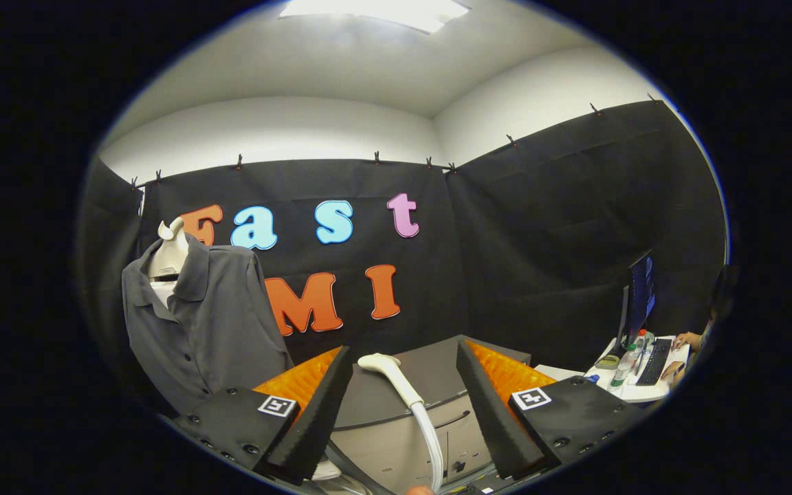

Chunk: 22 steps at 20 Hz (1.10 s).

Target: Iron the clothes twice with a garment steamer, once on the left side and once on the right side.

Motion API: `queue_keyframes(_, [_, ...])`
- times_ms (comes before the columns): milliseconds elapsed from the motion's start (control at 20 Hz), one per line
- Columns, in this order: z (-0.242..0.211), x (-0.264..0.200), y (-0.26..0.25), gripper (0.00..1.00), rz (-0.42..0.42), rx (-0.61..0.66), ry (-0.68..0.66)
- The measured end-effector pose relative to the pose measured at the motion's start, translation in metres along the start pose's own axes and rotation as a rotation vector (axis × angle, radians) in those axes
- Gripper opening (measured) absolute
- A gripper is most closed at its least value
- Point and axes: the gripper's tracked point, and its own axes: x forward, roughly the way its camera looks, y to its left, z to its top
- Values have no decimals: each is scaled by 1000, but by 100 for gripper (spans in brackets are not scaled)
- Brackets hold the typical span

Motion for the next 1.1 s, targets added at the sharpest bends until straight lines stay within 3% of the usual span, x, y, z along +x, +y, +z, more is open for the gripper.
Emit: queue_keyframes(1100, [-23,13,1,98,12,32,36])
